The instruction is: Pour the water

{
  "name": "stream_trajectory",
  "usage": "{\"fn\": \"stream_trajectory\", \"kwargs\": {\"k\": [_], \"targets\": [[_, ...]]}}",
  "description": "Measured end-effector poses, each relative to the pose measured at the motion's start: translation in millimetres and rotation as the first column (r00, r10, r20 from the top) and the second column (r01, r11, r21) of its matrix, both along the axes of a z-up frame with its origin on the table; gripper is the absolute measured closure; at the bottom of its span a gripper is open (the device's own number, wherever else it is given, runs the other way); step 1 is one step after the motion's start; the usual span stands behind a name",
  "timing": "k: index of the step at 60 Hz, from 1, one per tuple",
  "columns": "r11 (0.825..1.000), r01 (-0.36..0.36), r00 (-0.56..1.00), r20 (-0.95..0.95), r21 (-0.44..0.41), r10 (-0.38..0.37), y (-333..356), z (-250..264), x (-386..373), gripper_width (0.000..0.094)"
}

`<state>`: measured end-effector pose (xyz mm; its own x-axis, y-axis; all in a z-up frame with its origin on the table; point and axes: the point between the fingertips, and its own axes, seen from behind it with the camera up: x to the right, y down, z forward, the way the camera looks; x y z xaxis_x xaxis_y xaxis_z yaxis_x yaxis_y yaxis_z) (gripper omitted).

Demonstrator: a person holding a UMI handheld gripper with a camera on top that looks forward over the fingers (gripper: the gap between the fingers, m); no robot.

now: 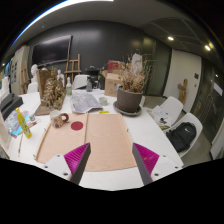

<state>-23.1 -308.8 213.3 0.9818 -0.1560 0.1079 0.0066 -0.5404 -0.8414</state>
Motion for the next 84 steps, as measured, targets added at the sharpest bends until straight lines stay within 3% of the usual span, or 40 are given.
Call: {"fn": "stream_trajectory", "kwargs": {"k": [22,34,50,65,73,80,84], "targets": [[0.989,-0.141,0.99,0.0,-0.033,0.141,20.6,-18.0,-117.0,0.0073],[0.97,-0.239,0.971,-0.034,-0.046,0.238,33.3,-41.1,-248.9,0.0071],[0.945,-0.328,0.94,-0.098,0.002,0.327,61.9,-72.6,-432.5,0.0077],[0.924,-0.367,0.916,-0.128,0.107,0.379,138.7,-100.7,-536.1,0.0094],[0.937,-0.325,0.934,-0.113,0.13,0.34,189.2,-129.0,-552.5,0.0131],[0.943,-0.305,0.94,-0.12,0.13,0.321,218.9,-151.3,-559.4,0.0222],[0.946,-0.295,0.942,-0.123,0.132,0.311,228.1,-160.9,-561.2,0.0341]]}}
